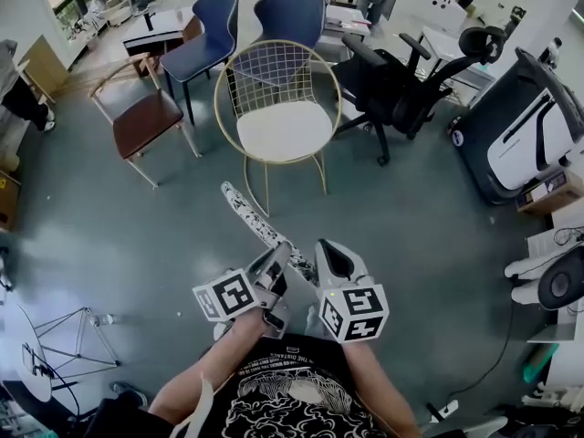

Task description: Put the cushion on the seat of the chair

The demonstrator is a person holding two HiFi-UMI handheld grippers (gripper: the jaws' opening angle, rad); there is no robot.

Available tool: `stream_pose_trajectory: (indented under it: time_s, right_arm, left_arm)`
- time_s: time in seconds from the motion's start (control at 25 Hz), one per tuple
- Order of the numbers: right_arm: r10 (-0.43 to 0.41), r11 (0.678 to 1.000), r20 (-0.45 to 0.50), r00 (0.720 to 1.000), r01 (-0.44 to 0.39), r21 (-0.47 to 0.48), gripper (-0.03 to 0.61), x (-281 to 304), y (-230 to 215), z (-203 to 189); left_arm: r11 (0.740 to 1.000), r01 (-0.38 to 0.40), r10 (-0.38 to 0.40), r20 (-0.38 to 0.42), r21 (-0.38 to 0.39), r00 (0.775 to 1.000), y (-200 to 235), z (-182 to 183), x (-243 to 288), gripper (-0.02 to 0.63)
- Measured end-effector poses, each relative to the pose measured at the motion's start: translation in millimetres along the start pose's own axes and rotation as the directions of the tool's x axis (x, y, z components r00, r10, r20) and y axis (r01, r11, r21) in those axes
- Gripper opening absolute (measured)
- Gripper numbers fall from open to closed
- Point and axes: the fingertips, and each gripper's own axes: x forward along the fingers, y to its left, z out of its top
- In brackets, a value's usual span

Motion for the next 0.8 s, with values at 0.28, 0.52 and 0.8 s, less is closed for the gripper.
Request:
stream_pose_trajectory:
  time_s: [0.28, 0.52, 0.8]
  right_arm:
    - [0.05, 0.999, -0.015, 0.999, -0.05, 0.004, 0.0, 23, -21, 4]
    - [0.085, 0.996, -0.029, 0.996, -0.085, 0.011, 0.0, 49, -52, 22]
    - [0.136, 0.99, -0.055, 0.989, -0.134, 0.032, 0.0, 70, -97, 37]
  left_arm:
    - [0.999, -0.037, 0.037, 0.047, -0.009, 0.998, 10, 13, 24, 0.009]
    - [0.997, -0.073, 0.073, 0.07, -0.012, 0.995, 14, 28, 59, 0.009]
    - [0.993, -0.117, 0.118, 0.09, -0.022, 0.989, 9, 32, 108, 0.009]
